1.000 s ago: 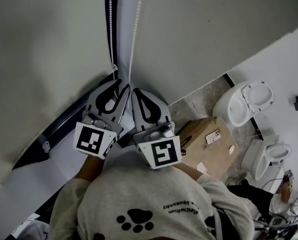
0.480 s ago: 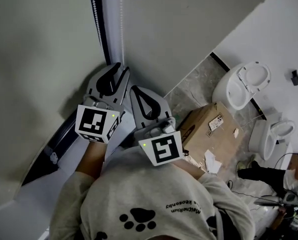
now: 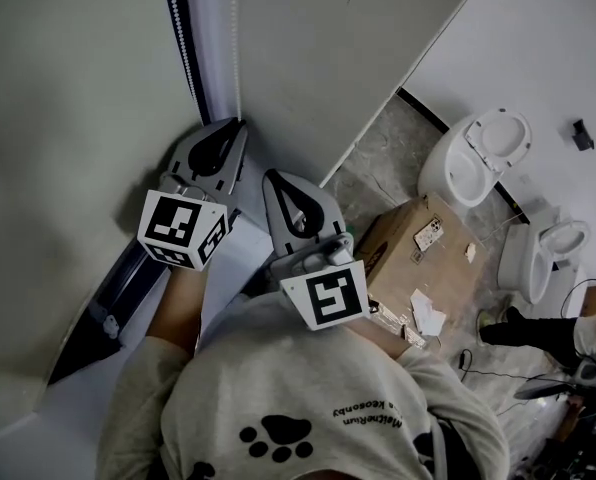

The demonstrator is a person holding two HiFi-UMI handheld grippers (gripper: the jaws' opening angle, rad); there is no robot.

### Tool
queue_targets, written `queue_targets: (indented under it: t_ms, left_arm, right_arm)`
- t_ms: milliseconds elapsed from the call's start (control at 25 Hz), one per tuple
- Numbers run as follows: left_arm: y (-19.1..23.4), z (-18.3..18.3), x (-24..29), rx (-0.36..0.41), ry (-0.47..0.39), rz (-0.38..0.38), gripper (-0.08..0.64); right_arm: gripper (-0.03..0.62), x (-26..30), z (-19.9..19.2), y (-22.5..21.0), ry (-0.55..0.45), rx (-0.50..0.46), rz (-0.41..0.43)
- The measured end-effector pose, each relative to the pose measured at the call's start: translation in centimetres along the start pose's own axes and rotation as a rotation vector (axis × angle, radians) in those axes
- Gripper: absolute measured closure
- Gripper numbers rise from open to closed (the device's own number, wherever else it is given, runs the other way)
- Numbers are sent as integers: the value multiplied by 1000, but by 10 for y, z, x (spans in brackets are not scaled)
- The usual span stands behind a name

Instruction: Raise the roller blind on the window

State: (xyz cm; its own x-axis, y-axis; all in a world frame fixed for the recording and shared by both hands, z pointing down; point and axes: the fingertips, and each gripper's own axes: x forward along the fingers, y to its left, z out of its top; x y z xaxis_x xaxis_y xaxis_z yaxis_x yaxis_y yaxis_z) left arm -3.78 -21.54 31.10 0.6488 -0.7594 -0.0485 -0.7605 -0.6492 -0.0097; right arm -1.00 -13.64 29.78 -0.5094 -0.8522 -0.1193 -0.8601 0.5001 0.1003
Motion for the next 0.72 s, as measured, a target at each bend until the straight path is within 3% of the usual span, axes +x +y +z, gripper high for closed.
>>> queue_targets:
  t_ms: [240,440,720]
  left_arm:
    - [-16,-8,-1,68,56,-73,543]
    - [-24,-16,-11,-17,72,-118,545]
    - [-35,-19,-21,11,64,-103,546]
  right_arm:
    - [583,-2,2,0,-5,-25,-8]
    - [583,-1,-2,-2,42,-50,17]
    - [583,4,-4,-3,86,-30,84]
